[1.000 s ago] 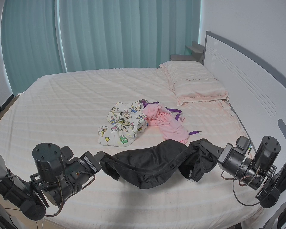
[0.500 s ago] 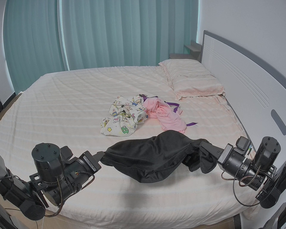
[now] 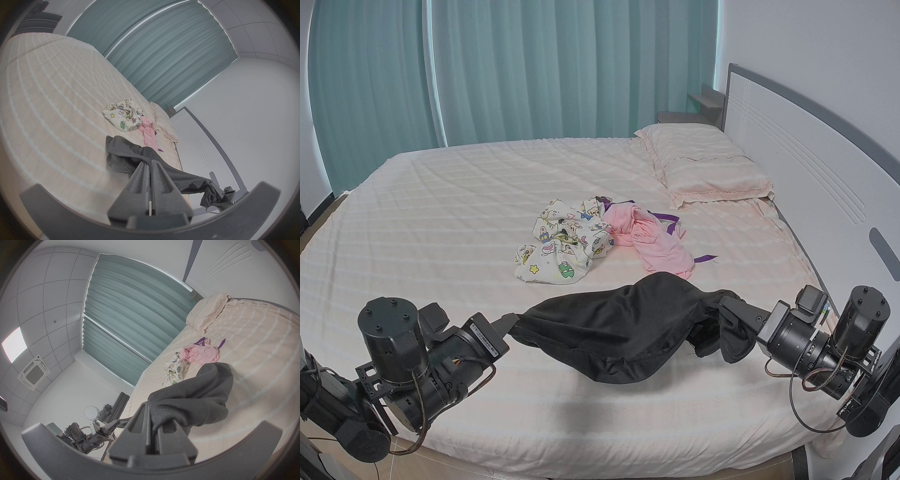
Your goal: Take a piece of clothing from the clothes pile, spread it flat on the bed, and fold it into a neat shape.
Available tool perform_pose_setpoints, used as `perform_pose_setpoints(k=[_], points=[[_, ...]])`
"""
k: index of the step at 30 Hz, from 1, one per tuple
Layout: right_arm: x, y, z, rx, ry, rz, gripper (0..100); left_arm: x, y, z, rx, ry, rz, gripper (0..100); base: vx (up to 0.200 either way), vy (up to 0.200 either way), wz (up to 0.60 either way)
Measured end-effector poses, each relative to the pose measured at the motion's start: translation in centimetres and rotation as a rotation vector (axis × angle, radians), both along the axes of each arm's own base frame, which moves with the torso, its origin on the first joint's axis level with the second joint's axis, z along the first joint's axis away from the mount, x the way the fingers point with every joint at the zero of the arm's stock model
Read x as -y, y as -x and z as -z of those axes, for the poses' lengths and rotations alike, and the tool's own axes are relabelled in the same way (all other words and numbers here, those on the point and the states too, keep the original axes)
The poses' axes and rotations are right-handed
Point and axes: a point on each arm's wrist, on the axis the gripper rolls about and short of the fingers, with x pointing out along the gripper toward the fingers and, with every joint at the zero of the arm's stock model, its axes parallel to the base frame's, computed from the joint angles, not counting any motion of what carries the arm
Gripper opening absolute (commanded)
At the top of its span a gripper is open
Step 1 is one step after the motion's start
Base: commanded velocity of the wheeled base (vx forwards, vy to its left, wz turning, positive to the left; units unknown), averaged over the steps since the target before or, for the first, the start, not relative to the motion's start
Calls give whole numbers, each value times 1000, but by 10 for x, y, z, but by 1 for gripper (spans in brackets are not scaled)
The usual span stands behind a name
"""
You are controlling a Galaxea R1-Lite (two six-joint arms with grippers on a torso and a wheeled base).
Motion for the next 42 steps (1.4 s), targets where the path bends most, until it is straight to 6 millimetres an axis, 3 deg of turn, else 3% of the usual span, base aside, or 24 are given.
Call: perform_pose_setpoints(k=[42], points=[[-4, 11, -11, 43, -19, -29, 0, 0, 0, -5, 22, 4, 0, 0, 0, 200, 0]])
